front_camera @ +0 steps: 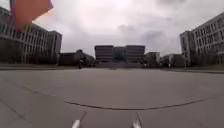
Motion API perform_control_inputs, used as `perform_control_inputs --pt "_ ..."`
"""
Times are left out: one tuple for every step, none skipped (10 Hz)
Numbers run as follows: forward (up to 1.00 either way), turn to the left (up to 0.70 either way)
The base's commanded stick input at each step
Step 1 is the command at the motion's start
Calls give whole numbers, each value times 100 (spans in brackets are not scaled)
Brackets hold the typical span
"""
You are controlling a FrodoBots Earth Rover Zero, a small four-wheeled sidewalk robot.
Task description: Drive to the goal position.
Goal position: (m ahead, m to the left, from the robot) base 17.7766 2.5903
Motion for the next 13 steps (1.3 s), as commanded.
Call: perform_control_inputs --pt "85 0" --pt "85 0" --pt "85 0" --pt "85 0" --pt "85 0" --pt "85 0" --pt "85 0" --pt "85 0" --pt "85 0" --pt "85 0" --pt "85 0" --pt "85 0" --pt "85 0"
